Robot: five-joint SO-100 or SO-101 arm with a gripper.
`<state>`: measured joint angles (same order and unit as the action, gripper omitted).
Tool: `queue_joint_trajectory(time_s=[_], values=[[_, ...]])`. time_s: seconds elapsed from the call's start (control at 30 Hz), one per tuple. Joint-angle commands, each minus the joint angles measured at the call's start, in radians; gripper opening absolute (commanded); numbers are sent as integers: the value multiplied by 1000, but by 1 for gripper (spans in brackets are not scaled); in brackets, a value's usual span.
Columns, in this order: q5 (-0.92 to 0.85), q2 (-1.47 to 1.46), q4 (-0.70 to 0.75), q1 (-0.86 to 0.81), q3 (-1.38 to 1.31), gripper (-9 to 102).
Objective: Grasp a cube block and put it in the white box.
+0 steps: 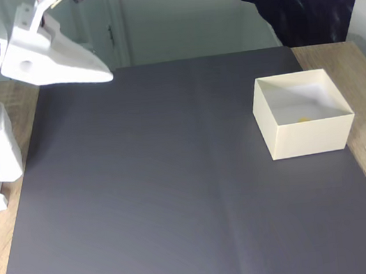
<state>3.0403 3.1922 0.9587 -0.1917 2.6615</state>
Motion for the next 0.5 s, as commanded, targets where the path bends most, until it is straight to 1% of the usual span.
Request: queue_joint_trajectory(time_s=[0.0,0.07,0.27,0.47], values=[[-15,86,-2,-6,64,0],[-3,86,15,-8,91,0],[-17,86,-44,2,187,0],[-31,86,-35,3,265,0]])
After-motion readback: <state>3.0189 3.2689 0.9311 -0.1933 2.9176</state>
